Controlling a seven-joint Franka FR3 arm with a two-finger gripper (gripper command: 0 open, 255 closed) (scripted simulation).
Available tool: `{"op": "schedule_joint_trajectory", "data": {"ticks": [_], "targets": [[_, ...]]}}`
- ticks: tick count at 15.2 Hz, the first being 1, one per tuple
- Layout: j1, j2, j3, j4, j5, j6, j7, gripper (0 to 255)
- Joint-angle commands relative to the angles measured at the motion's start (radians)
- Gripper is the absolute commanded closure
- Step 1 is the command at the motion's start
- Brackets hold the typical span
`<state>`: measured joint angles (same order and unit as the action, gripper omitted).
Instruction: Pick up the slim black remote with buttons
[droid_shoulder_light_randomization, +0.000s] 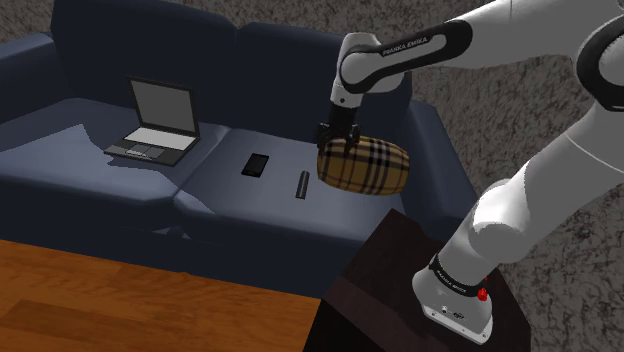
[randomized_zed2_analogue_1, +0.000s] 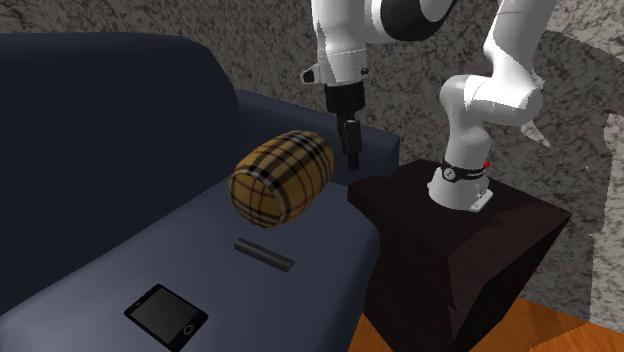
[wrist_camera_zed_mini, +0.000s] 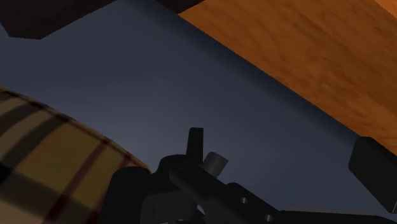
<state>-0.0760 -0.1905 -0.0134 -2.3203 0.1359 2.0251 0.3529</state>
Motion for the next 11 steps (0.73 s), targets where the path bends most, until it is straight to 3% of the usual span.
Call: {"op": "schedule_joint_trajectory", "data": {"ticks": [1, 11], "targets": [[-0.009, 0.087, -0.008, 0.032, 0.008, 0.051, 0.014, 0], [-0.041, 0.463, -0.037, 0.235, 0.068, 0.199, 0.097, 0]]}}
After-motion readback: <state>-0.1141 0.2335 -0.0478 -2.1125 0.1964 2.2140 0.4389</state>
